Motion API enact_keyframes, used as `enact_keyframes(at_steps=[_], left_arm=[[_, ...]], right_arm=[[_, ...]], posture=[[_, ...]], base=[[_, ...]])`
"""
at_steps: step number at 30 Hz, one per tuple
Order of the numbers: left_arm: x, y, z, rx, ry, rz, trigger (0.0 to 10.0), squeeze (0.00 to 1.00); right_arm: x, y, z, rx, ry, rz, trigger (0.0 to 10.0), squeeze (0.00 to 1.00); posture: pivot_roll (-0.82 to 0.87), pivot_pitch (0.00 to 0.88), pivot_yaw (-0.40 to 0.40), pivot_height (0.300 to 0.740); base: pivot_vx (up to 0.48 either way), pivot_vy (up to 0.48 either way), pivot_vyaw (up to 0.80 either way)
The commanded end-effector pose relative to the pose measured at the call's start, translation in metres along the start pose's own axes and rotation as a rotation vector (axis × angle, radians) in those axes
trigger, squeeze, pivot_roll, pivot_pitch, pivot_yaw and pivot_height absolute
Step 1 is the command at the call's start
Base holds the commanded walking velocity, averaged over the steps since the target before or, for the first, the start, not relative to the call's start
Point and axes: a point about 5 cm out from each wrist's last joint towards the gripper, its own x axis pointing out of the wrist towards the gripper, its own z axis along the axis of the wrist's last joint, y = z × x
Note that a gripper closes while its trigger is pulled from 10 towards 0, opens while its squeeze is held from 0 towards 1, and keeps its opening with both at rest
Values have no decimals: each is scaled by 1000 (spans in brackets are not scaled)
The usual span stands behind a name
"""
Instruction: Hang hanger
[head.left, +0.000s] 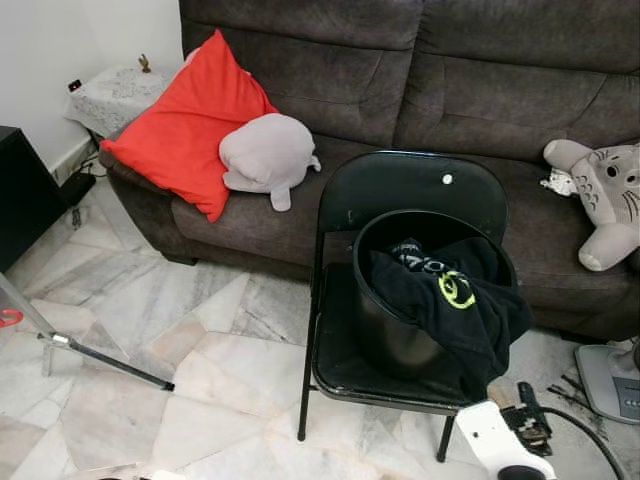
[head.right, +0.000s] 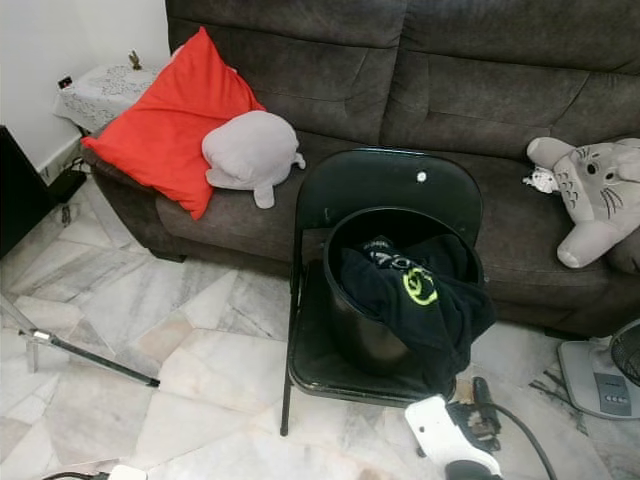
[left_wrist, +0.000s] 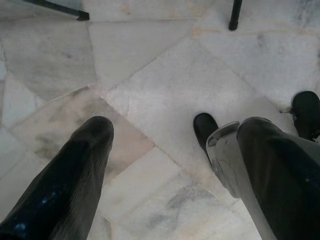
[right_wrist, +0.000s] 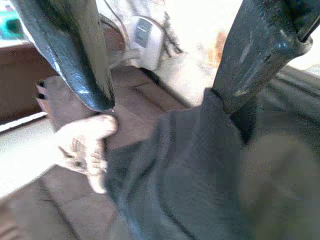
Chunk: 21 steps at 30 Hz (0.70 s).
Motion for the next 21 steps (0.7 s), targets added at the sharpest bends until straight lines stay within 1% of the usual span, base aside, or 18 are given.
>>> enact_keyframes(at_steps=[1,5,10,21], left_arm=[[-4,-2,-11,12,41,-8,10000,0],[-4,-2,-11,12,42,-7,10000,0],[-4,-2,-12,13,43,-8,10000,0],[-4,-1,-12,15,49,-6,10000,0]], right_arm=[[-1,-7,-3,3,22,-47,10000,0],[1,-12,-4,-18,19,-83,10000,0],[4,-12,-3,-12,16,-80,10000,0],[11,-2,1,4,10,-42,10000,0]], posture=[[-129,133,-5,740],[-127,135,-4,740],[-126,135,-4,740],[-125,134,-2,740]], base=[[0,0,0],[0,0,0],[0,0,0],[0,0,0]])
